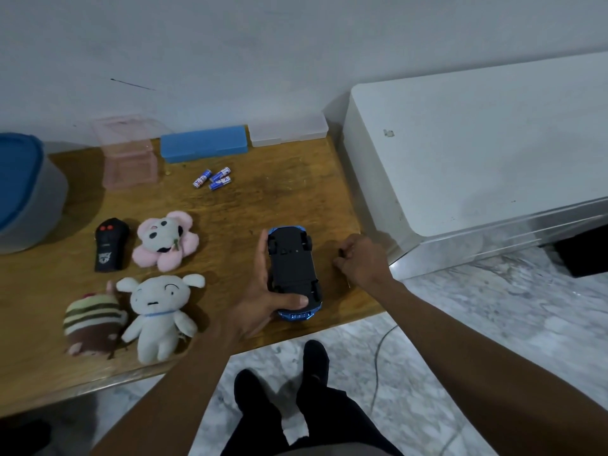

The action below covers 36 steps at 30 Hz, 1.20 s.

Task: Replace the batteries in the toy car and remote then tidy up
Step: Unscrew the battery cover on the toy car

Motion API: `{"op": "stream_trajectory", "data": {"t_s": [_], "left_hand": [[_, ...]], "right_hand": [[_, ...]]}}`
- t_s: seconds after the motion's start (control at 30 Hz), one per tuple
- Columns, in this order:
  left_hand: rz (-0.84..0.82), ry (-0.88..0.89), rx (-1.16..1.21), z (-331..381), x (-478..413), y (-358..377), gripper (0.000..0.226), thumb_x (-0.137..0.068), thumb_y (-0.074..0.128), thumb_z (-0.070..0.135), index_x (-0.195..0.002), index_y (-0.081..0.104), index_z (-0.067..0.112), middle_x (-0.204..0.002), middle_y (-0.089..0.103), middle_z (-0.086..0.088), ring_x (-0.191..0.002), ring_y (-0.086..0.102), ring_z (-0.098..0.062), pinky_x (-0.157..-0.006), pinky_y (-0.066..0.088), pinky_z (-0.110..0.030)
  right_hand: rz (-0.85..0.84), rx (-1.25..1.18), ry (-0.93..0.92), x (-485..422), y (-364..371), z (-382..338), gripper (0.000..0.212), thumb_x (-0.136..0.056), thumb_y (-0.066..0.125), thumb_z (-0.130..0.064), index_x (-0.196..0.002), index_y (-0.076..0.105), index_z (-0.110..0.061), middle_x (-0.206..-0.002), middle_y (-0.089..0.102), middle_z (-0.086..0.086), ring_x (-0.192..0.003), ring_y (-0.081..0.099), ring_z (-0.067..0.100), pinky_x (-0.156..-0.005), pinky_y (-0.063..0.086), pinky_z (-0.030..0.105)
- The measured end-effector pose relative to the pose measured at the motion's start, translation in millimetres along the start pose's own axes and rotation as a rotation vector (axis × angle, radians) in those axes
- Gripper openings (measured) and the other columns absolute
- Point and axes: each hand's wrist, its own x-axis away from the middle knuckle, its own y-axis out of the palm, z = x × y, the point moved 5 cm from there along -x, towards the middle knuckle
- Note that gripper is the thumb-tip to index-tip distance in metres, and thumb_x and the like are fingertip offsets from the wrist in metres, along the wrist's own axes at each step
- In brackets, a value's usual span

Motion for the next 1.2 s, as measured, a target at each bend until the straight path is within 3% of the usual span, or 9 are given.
{"op": "stream_trajectory", "data": {"t_s": [0.4,0.57,0.73,0.87,0.97,1.03,1.2], "left_hand": [[-0.016,0.009,-0.009,2,8,-6,0.128,-0.070,0.064,-0.027,-0.141,0.006,0.062,-0.135,0.056,0.001,-0.117,0.062,-0.023,-0.087,0.056,-0.040],[-0.015,0.035,-0.025,7,9,-7,0.128,-0.069,0.065,-0.028,-0.142,0.007,0.059,-0.135,0.056,0.002,-0.116,0.063,-0.020,-0.086,0.056,-0.038],[-0.017,0.095,-0.054,30,11,-7,0.126,-0.068,0.065,-0.028,-0.140,0.011,0.060,-0.135,0.055,0.005,-0.115,0.063,-0.016,-0.085,0.056,-0.036],[-0.028,0.162,-0.108,67,11,-8,0.126,-0.067,0.069,-0.024,-0.143,0.008,0.056,-0.137,0.048,0.014,-0.116,0.061,-0.015,-0.085,0.057,-0.036],[-0.028,0.241,-0.161,96,14,-12,0.125,-0.068,0.070,-0.022,-0.145,0.007,0.052,-0.134,0.048,0.019,-0.115,0.061,-0.010,-0.082,0.058,-0.033],[-0.026,0.250,-0.138,111,16,-18,0.124,-0.069,0.068,-0.024,-0.143,0.008,0.056,-0.131,0.050,0.017,-0.114,0.062,-0.013,-0.084,0.058,-0.039],[-0.038,0.266,-0.099,134,25,-33,0.125,-0.070,0.065,-0.027,-0.144,0.007,0.056,-0.134,0.052,0.007,-0.117,0.060,-0.027,-0.088,0.055,-0.049]], "right_hand": [[-0.023,-0.005,0.028,3,-3,1,0.022,-0.081,0.075,-0.021,-0.099,0.063,-0.015,-0.090,0.060,-0.001,-0.087,0.060,0.017,-0.070,0.047,0.026],[0.053,-0.070,0.066,3,-13,-6,0.021,-0.084,0.070,-0.030,-0.098,0.059,-0.019,-0.089,0.067,0.004,-0.081,0.064,0.018,-0.068,0.050,0.027],[0.067,-0.070,-0.114,6,-43,-60,0.020,-0.090,0.062,-0.025,-0.108,0.060,-0.019,-0.093,0.064,-0.004,-0.076,0.057,0.008,-0.061,0.043,0.017],[0.126,-0.105,-0.302,17,-64,-122,0.014,-0.089,0.062,-0.022,-0.103,0.064,-0.020,-0.091,0.062,-0.009,-0.087,0.059,0.009,-0.079,0.050,0.025],[0.143,-0.095,-0.451,25,-71,-165,0.010,-0.086,0.064,-0.024,-0.097,0.064,-0.024,-0.087,0.062,-0.010,-0.084,0.057,0.007,-0.070,0.045,0.015],[0.135,-0.033,-0.544,32,-73,-191,0.015,-0.086,0.064,-0.021,-0.101,0.068,-0.020,-0.095,0.067,-0.004,-0.082,0.054,0.004,-0.068,0.039,0.010],[0.076,0.127,-0.667,48,-71,-234,0.027,-0.088,0.062,-0.019,-0.114,0.070,-0.016,-0.115,0.067,0.006,-0.097,0.063,0.019,-0.086,0.052,0.028]]}}
